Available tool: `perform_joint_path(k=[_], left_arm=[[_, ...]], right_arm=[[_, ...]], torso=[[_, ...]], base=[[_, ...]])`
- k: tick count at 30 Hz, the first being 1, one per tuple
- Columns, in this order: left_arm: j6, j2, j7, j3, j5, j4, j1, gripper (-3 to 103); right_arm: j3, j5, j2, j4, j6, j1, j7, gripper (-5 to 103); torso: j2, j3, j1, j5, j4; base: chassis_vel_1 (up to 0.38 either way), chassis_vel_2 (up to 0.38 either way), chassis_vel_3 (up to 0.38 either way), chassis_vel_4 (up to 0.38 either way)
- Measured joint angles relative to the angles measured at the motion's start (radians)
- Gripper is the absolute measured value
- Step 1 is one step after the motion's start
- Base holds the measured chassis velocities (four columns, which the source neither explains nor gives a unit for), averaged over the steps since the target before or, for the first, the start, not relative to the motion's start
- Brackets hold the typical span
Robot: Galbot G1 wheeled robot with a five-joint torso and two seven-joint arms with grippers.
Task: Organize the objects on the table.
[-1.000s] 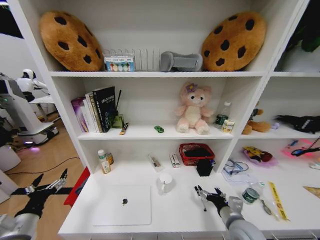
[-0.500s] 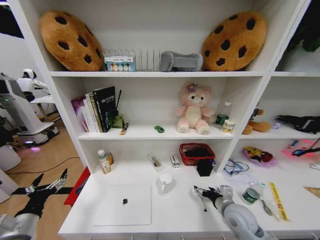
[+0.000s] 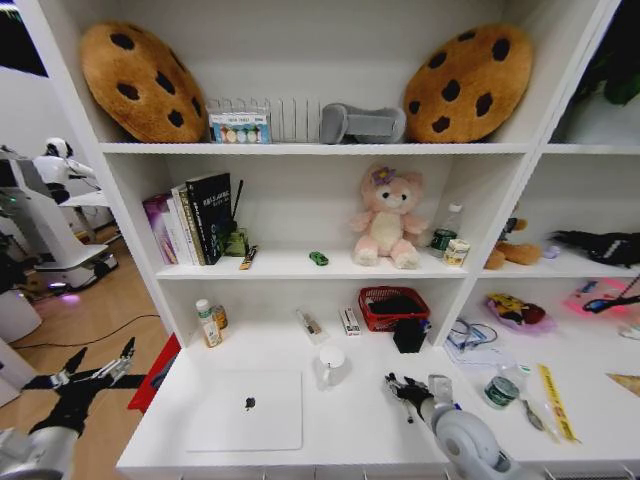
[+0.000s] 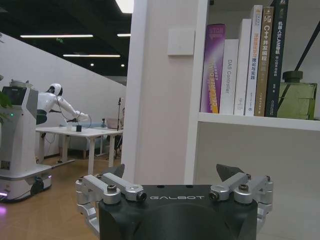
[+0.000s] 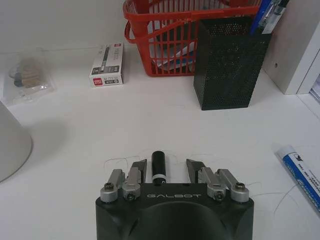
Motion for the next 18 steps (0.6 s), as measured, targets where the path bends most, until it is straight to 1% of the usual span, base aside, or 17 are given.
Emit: perform_joint_path(k=[1,2,3,5,7,8,9,10,16,17,18], left_arm=[[0.000,0.000,0.000,0.000,0.000,0.000,0.000,100],[0.000,0.000,0.000,0.000,0.000,0.000,0.000,100],[0.000,0.000,0.000,0.000,0.000,0.000,0.000,100],[0.000,0.000,0.000,0.000,0.000,0.000,0.000,100],[0.000,0.000,0.000,0.000,0.000,0.000,0.000,100],[0.000,0.000,0.000,0.000,0.000,0.000,0.000,100],[0.000,0.000,0.000,0.000,0.000,0.000,0.000,100],[0.000,0.000,0.000,0.000,0.000,0.000,0.000,100],[0.000,0.000,0.000,0.000,0.000,0.000,0.000,100],[0.000,0.000,0.000,0.000,0.000,0.000,0.000,100],[0.000,0.000,0.000,0.000,0.000,0.000,0.000,100]], right_arm=[[0.000,0.000,-0.001,0.001,0.000,-0.001,0.000,41],[0.001,-0.001,-0.001,0.003,0.000,-0.003,0.000,41],[0.001,-0.002,-0.001,0.004,0.001,-0.005,0.000,30],[0.002,-0.003,-0.001,0.005,0.001,-0.006,0.000,30],[0.002,-0.006,-0.001,0.007,0.001,-0.007,-0.001,18],[0.002,-0.006,-0.001,0.007,0.001,-0.007,-0.001,18],[0.001,-0.006,-0.001,0.007,0.001,-0.008,-0.001,13],[0.001,-0.008,-0.001,0.007,0.001,-0.008,-0.001,11],[0.010,-0.025,0.001,0.016,0.006,-0.013,-0.008,11],[0.017,-0.054,0.005,0.021,0.021,-0.015,-0.016,11],[0.029,-0.112,0.011,0.027,0.062,-0.019,-0.032,11]], torso=[[0.000,0.000,0.000,0.0000,0.0000],[0.000,0.000,0.000,0.0001,0.0000],[0.000,0.000,0.000,0.0002,0.0000],[0.000,0.000,0.000,0.0003,0.0000],[0.000,0.000,0.000,0.0003,0.0000],[0.000,0.000,0.000,0.0003,0.0000],[0.000,0.000,0.000,0.0003,0.0000],[0.000,0.000,0.000,0.0003,0.0000],[0.000,0.000,0.000,0.0005,0.0000],[0.000,0.000,0.000,0.0006,0.0000],[0.000,0.000,0.000,0.0003,0.0000]], base=[[0.000,0.000,0.000,0.000],[0.000,0.000,0.000,0.000],[0.000,0.000,0.000,0.000],[0.000,0.000,0.000,0.000],[0.000,0.000,0.000,0.000],[0.000,0.000,0.000,0.000],[0.000,0.000,0.000,0.000],[0.000,0.000,0.000,0.000],[0.000,0.000,0.000,0.000],[0.000,0.000,0.000,0.000],[0.000,0.000,0.000,0.000]])
